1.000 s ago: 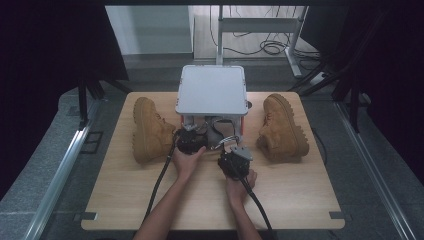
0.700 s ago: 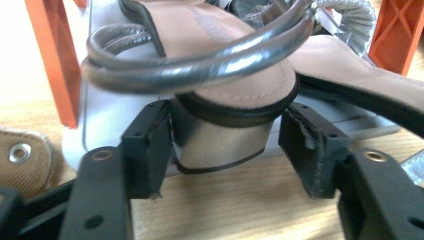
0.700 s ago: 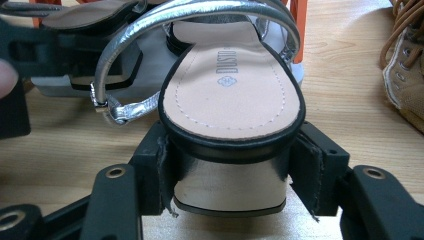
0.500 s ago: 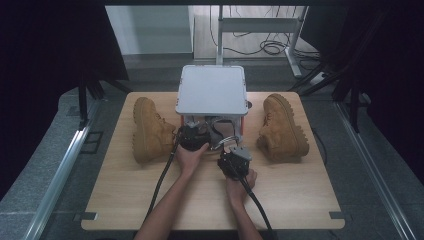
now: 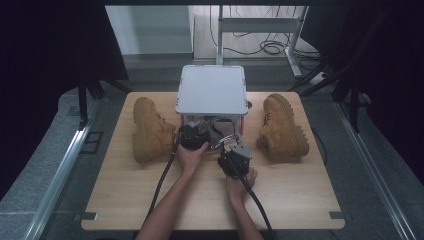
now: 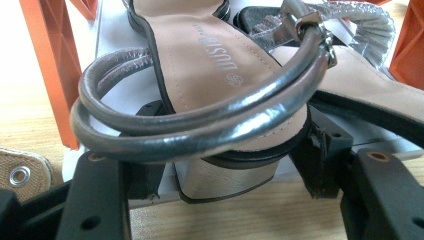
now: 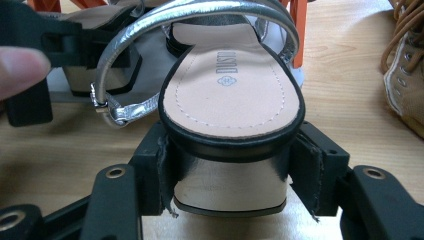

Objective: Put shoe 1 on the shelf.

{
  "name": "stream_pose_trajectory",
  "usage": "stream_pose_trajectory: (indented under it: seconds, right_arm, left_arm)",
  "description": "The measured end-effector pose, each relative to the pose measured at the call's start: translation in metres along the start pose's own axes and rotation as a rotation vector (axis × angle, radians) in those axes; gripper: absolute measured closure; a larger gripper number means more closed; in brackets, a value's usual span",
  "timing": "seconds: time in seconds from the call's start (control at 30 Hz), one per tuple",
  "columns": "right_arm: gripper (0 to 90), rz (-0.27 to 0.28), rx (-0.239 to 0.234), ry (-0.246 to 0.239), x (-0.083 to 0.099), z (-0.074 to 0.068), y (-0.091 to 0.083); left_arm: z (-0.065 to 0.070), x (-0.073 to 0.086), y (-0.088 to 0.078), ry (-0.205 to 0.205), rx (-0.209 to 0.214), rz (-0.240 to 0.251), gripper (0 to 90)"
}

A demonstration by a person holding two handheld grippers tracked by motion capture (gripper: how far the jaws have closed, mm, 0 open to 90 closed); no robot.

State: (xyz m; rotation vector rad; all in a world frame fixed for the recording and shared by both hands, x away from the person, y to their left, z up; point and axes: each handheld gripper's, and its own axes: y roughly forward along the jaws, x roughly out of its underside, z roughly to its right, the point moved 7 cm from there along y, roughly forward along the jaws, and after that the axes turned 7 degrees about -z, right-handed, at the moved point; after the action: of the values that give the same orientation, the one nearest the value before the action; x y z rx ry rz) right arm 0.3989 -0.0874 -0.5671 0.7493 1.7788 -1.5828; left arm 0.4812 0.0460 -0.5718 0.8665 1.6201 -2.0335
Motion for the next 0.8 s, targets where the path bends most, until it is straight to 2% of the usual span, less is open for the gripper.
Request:
stream_pose_trajectory:
  seconds: [0.2, 0.8]
  right_arm:
    - [41.5, 0.028, 0.017, 0.022, -0.003, -0.002, 0.006]
    - [41.5, 0.035, 0.028, 0.051, -0.027, 0.003, 0.027]
  left_arm:
    - [-0.001, 0.000, -0.001, 0.003, -0.004, -0.002, 37.3]
    - [-0.001, 0.001, -0.001, 0.000, -0.003, -0.005, 37.5]
